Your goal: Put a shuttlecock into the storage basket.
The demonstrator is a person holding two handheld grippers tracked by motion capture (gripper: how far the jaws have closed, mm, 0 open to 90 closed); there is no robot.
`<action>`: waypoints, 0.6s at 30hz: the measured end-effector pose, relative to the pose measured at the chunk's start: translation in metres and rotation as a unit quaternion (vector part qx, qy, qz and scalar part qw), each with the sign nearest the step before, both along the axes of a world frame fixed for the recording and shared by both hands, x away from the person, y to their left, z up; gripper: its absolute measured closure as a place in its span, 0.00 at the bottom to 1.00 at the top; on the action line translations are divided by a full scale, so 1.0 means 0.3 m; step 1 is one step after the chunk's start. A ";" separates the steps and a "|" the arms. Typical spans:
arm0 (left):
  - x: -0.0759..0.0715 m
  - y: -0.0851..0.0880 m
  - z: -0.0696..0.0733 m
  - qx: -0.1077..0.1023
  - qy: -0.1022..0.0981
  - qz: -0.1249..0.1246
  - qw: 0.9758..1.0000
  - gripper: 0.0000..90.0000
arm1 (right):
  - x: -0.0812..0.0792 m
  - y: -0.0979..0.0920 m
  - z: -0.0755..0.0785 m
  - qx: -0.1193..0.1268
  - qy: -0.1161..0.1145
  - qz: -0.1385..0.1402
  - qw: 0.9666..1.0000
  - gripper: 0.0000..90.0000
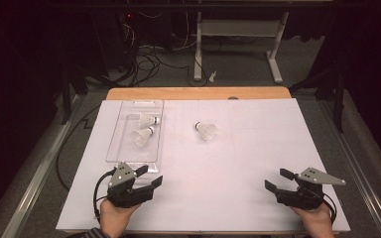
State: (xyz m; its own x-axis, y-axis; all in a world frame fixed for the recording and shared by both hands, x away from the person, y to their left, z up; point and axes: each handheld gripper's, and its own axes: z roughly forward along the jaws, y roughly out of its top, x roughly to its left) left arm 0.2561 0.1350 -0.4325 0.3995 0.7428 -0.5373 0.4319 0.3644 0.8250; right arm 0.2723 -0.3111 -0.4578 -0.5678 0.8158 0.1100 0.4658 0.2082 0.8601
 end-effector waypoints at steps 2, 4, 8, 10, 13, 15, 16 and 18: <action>0.001 -0.010 0.001 0.001 0.000 -0.004 1.000 0.42 | 0.000 -0.001 0.000 0.001 0.000 -0.001 1.000 0.27; 0.002 -0.021 0.002 0.001 0.000 -0.008 1.000 0.42 | -0.001 0.000 0.001 0.001 0.000 -0.001 1.000 0.27; 0.009 -0.041 0.001 0.003 0.002 -0.014 1.000 0.42 | -0.001 -0.001 0.001 0.001 0.000 0.000 1.000 0.27; 0.013 -0.050 0.002 0.003 0.004 -0.017 1.000 0.42 | -0.002 -0.001 0.001 0.002 0.000 -0.001 1.000 0.27; 0.019 -0.064 0.005 -0.001 0.003 -0.018 1.000 0.42 | -0.002 -0.001 0.001 0.001 0.000 0.000 1.000 0.27; 0.020 -0.070 0.007 0.002 0.003 -0.022 1.000 0.42 | -0.002 -0.001 0.002 0.002 -0.001 0.000 1.000 0.27; 0.021 -0.074 0.008 0.000 0.003 -0.022 1.000 0.42 | -0.003 -0.001 0.002 0.002 -0.001 0.000 1.000 0.27; 0.023 -0.079 0.009 0.000 0.004 -0.025 1.000 0.42 | -0.003 -0.001 0.002 0.003 0.000 -0.001 1.000 0.27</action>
